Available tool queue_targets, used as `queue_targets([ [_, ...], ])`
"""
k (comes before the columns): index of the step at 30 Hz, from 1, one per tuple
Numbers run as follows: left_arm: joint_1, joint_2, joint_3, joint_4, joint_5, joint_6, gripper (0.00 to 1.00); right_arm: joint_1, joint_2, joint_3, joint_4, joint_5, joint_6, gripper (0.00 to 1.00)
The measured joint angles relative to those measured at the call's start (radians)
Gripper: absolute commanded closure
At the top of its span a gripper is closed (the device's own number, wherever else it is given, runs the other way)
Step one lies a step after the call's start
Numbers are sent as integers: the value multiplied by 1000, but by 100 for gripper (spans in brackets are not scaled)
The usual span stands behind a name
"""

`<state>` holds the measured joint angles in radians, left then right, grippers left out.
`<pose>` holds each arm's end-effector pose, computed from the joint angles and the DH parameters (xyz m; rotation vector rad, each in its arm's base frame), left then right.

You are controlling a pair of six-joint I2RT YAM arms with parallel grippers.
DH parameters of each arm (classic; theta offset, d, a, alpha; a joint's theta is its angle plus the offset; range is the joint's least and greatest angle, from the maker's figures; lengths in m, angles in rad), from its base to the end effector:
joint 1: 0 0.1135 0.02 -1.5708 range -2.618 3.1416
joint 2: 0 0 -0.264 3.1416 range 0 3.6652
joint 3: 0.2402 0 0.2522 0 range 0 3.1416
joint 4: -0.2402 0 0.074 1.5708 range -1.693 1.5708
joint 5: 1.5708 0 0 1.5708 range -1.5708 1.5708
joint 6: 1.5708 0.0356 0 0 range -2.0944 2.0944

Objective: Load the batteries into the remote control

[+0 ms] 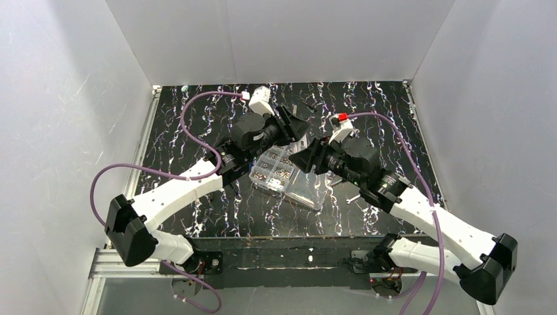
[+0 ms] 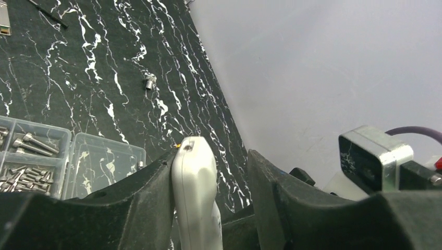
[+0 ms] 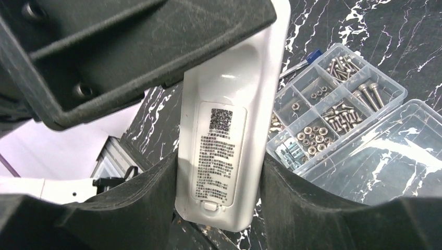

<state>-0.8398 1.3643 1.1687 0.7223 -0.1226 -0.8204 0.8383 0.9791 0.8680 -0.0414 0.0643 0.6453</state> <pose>0.2118 -0.2296 0.4381 -0.1116 1.1520 -1.4287 0.1562 0.1703 0.3484 -0.1265 1.8337 1.0216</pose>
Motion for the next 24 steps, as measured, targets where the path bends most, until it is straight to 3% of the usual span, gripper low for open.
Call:
queue_targets([
  [12,0,-34,-58,34,5,-49,50,-110,-142,-48,-74,-159,-93,99],
  [24,0,-57,-72,66,114,-115,52,-224,-159,-48,-137,-383,-170,99],
])
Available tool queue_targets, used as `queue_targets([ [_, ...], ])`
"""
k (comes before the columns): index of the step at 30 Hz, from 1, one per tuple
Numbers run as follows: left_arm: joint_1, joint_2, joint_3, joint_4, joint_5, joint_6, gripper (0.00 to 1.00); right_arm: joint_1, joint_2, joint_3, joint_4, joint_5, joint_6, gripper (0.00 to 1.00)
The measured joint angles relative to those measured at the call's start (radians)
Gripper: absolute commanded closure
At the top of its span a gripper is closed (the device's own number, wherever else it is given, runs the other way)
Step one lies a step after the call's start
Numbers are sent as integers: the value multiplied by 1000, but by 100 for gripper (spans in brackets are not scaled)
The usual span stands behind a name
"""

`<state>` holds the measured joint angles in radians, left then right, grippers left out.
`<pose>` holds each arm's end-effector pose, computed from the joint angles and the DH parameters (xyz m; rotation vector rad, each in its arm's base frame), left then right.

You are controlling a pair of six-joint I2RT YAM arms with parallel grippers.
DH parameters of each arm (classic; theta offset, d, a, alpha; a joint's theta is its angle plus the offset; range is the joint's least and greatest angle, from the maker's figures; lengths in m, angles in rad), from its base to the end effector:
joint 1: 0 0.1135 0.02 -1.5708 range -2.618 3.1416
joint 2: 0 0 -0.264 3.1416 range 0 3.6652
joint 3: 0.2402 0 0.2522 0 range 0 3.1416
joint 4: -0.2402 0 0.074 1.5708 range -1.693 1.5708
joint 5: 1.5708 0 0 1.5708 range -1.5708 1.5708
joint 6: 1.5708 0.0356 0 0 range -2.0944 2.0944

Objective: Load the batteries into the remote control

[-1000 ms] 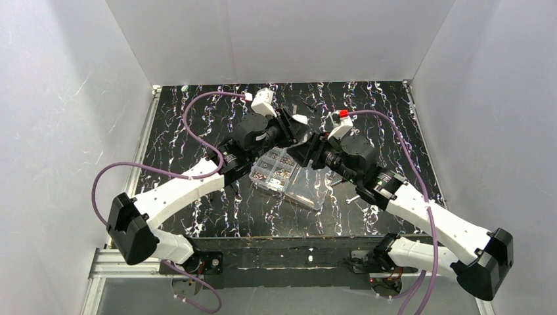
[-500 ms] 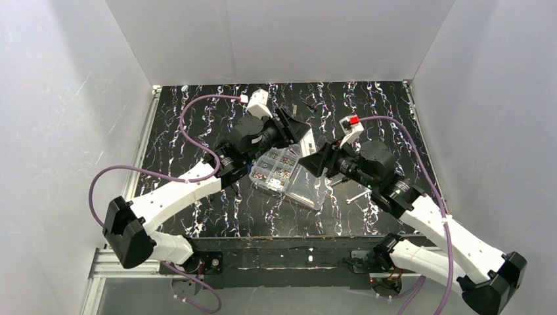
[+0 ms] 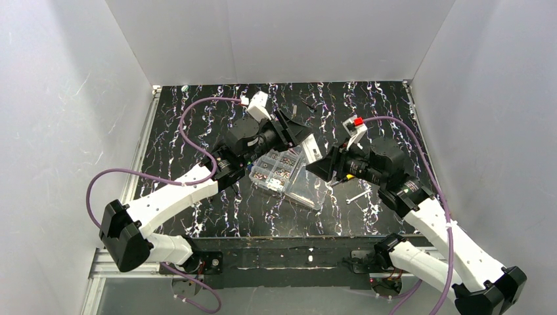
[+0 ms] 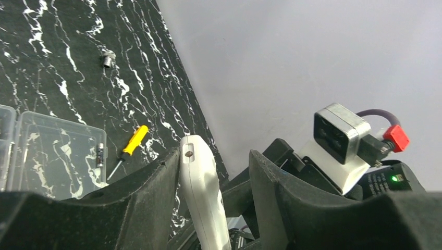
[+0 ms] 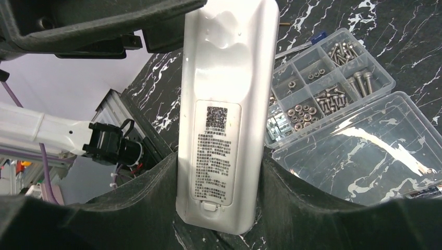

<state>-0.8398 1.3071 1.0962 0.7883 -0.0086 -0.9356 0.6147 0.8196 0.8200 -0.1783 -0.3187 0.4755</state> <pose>0.1972 -0.2195 0.4356 -0.0628 1.1231 -1.6066 0.1495 0.1192 0.3475 -0.3765 1.8273 1.0559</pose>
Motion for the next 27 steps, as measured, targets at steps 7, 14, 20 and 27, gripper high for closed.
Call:
queue_targets([
  [7,0,1,0,16,79,-29,58,-27,0,9,-14,-55,-35,99],
  [14,0,2,0,6,120,-29,58,-40,-7,36,-64,-84,-85,99],
  [20,0,2,0,-35,124,-18,61,-43,-11,44,-87,-113,-114,99],
  [27,0,13,15,-91,121,-6,67,-43,-11,55,-113,-129,-142,99],
])
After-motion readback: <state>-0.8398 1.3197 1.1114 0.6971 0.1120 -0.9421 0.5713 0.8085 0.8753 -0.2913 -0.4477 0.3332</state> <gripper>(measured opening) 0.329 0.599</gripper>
